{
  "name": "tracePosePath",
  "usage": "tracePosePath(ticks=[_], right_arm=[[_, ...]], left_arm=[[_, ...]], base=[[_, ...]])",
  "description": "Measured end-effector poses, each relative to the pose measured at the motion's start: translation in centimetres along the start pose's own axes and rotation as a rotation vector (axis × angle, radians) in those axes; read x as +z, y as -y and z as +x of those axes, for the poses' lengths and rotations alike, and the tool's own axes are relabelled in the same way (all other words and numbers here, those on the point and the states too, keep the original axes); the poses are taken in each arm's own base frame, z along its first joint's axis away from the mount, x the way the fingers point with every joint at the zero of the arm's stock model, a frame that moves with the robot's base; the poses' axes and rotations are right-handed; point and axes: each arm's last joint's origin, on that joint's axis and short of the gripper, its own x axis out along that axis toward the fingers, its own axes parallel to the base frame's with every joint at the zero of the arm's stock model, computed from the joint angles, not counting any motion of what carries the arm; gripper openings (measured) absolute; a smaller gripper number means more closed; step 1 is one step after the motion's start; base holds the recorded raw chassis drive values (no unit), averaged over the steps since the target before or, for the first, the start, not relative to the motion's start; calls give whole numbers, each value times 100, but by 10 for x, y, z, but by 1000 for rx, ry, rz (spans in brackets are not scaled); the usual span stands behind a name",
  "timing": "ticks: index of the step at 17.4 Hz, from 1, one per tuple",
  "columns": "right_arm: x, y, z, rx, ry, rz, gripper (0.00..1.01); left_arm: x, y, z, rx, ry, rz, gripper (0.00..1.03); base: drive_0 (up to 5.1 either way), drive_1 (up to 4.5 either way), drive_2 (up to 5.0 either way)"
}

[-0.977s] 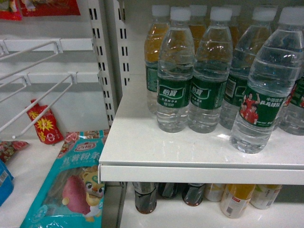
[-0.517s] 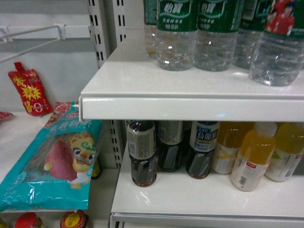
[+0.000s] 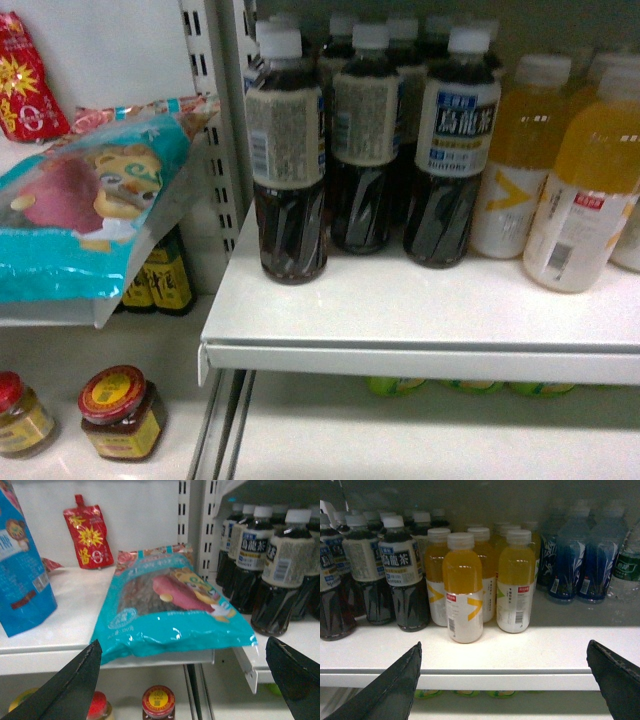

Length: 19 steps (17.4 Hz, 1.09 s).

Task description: Move water from second to third shelf

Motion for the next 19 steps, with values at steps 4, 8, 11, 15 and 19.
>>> tracePosePath(ticks=[4, 8, 11, 15, 19], right_arm=[[0, 0, 0, 1, -2, 0, 98], [0, 0, 0, 1, -2, -1, 98], [0, 0, 0, 1, -2, -1, 98], [0, 0, 0, 1, -2, 0, 98], [0, 0, 0, 1, -2, 0, 98]], left_arm=[[0, 0, 0, 2, -3, 0, 98], [0, 0, 0, 1, -2, 0, 98], [0, 0, 0, 0, -1, 0, 98], [0, 0, 0, 0, -1, 0, 98], [0, 0, 0, 0, -1, 0, 98]], base=[[0, 0, 0], [0, 0, 0], [0, 0, 0], [0, 0, 0], [0, 0, 0]])
